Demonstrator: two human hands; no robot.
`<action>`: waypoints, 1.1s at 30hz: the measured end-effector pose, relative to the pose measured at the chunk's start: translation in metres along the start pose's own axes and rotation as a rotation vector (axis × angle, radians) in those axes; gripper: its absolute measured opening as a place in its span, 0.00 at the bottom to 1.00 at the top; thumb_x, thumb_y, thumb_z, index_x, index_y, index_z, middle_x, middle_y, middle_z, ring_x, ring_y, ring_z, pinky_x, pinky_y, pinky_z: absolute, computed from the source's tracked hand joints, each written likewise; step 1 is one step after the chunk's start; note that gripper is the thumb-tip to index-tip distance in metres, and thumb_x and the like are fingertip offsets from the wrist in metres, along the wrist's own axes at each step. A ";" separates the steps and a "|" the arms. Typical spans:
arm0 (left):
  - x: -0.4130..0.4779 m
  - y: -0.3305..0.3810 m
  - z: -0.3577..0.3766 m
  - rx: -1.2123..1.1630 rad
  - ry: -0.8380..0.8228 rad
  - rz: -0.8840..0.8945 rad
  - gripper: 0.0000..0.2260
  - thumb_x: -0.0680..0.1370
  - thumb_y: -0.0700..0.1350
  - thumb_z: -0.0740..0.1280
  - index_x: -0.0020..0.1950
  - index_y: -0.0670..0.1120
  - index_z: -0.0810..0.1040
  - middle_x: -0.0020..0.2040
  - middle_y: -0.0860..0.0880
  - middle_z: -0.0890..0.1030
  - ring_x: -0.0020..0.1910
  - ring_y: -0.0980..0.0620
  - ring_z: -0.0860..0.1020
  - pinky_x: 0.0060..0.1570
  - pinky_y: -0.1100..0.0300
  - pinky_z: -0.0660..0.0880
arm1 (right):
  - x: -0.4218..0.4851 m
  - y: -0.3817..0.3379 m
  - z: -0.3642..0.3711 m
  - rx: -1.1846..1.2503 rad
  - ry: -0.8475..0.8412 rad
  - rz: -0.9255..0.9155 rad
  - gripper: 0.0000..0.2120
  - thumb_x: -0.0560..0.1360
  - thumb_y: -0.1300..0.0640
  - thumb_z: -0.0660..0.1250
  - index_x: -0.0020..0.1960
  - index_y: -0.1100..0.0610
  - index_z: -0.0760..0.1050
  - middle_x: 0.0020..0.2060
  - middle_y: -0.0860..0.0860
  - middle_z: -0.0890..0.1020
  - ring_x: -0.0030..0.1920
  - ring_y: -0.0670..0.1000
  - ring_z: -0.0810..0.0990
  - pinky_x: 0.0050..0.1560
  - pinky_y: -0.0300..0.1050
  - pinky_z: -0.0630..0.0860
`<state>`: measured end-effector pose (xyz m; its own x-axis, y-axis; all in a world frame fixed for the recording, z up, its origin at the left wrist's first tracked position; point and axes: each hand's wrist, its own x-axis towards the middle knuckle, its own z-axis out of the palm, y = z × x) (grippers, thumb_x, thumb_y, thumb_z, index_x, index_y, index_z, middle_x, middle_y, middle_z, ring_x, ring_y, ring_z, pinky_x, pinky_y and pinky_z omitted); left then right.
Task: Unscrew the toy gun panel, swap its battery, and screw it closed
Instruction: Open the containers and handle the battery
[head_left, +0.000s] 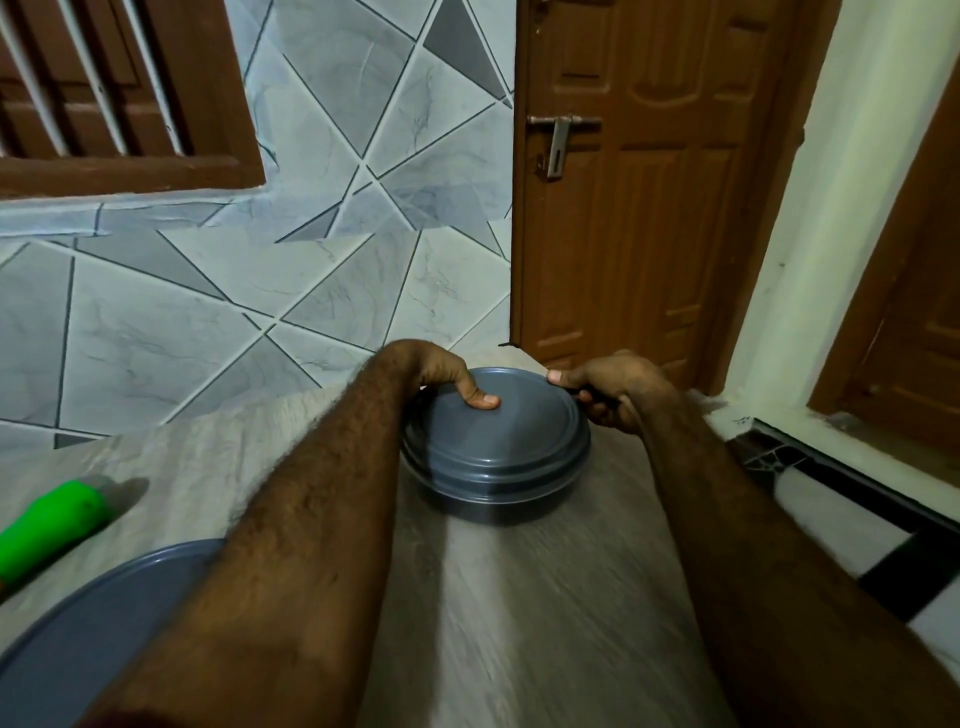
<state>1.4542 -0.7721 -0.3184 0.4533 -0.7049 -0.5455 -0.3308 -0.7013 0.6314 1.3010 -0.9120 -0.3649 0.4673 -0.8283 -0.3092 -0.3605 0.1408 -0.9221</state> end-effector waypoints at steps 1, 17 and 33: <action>-0.001 -0.002 0.001 -0.024 0.001 0.006 0.19 0.70 0.47 0.76 0.55 0.39 0.76 0.52 0.41 0.78 0.60 0.39 0.75 0.68 0.46 0.70 | 0.000 0.000 0.000 0.003 0.002 -0.005 0.07 0.73 0.59 0.74 0.40 0.60 0.77 0.28 0.50 0.72 0.25 0.44 0.65 0.21 0.35 0.61; -0.026 0.008 0.001 0.008 -0.002 -0.036 0.29 0.71 0.51 0.76 0.66 0.37 0.75 0.61 0.39 0.79 0.62 0.38 0.77 0.67 0.45 0.72 | -0.004 -0.003 0.004 -0.041 0.077 -0.016 0.07 0.71 0.58 0.75 0.44 0.62 0.80 0.24 0.49 0.74 0.23 0.45 0.66 0.22 0.38 0.64; -0.029 -0.008 0.004 -0.097 0.073 -0.061 0.33 0.73 0.51 0.74 0.71 0.36 0.68 0.72 0.40 0.70 0.70 0.39 0.68 0.71 0.48 0.65 | -0.005 -0.010 0.019 -0.127 0.118 -0.063 0.10 0.70 0.58 0.76 0.43 0.61 0.77 0.37 0.55 0.77 0.37 0.51 0.73 0.39 0.46 0.72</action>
<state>1.4397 -0.7465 -0.3095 0.5307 -0.6494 -0.5446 -0.2209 -0.7263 0.6509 1.3171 -0.8991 -0.3587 0.3968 -0.8924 -0.2149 -0.4361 0.0227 -0.8996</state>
